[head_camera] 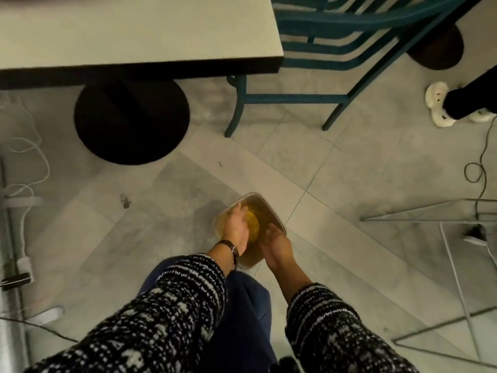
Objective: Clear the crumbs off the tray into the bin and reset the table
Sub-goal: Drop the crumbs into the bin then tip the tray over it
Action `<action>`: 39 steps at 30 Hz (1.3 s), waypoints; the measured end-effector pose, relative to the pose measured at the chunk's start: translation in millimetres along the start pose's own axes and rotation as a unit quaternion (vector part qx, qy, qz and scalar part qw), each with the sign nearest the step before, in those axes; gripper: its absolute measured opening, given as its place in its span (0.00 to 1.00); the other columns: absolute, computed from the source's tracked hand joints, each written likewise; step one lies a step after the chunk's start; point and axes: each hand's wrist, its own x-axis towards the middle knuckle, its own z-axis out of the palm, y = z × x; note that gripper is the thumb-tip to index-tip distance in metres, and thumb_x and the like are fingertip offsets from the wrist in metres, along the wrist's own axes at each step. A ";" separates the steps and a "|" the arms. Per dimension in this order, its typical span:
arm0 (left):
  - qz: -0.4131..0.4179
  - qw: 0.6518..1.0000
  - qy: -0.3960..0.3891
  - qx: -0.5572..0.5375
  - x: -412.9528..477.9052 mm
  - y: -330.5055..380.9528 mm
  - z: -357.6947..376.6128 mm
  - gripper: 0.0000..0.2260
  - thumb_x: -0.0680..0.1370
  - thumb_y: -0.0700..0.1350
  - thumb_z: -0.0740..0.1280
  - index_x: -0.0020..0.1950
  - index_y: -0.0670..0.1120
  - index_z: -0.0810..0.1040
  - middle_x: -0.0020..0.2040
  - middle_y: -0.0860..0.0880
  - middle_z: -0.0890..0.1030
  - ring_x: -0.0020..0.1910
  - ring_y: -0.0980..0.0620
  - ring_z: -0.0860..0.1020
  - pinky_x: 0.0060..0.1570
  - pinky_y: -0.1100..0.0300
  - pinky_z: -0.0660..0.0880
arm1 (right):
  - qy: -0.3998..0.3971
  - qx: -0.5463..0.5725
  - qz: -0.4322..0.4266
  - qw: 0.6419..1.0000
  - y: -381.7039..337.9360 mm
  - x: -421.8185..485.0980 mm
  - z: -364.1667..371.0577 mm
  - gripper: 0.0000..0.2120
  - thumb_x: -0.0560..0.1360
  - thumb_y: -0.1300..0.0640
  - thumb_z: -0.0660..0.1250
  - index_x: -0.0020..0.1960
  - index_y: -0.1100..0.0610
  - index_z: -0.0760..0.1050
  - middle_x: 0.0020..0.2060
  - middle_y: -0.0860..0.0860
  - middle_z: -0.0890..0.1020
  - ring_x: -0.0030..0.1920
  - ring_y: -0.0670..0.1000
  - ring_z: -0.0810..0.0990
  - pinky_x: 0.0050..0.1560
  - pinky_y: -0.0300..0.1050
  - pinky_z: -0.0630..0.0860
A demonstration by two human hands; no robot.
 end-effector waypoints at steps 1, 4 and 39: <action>0.002 0.999 -0.031 0.010 -21.4 6.6 3.2 0.21 0.82 0.45 0.48 0.74 0.40 0.58 0.75 0.43 0.59 0.74 0.45 0.57 0.70 0.60 0.53 | -0.015 -0.006 -0.004 1.000 -7.4 -17.2 1.6 0.13 0.79 0.68 0.51 0.60 0.62 0.68 0.42 0.55 0.77 0.42 0.51 0.76 0.42 0.40 0.75; 0.014 0.998 -0.062 0.028 -94.9 35.9 10.8 0.20 0.82 0.48 0.51 0.72 0.42 0.62 0.73 0.44 0.65 0.71 0.47 0.64 0.71 0.52 0.55 | -0.041 -0.030 -0.017 0.999 -40.0 -88.0 7.9 0.17 0.79 0.67 0.53 0.67 0.64 0.65 0.56 0.59 0.77 0.55 0.55 0.77 0.56 0.46 0.73; 0.212 0.968 -0.096 -0.098 -288.2 501.2 -191.4 0.19 0.81 0.45 0.51 0.71 0.43 0.65 0.65 0.43 0.73 0.62 0.45 0.73 0.68 0.49 0.64 | -0.181 -0.427 -0.345 0.816 -139.8 -282.5 442.3 0.11 0.77 0.62 0.63 0.58 0.54 0.73 0.54 0.50 0.78 0.58 0.50 0.76 0.62 0.44 0.72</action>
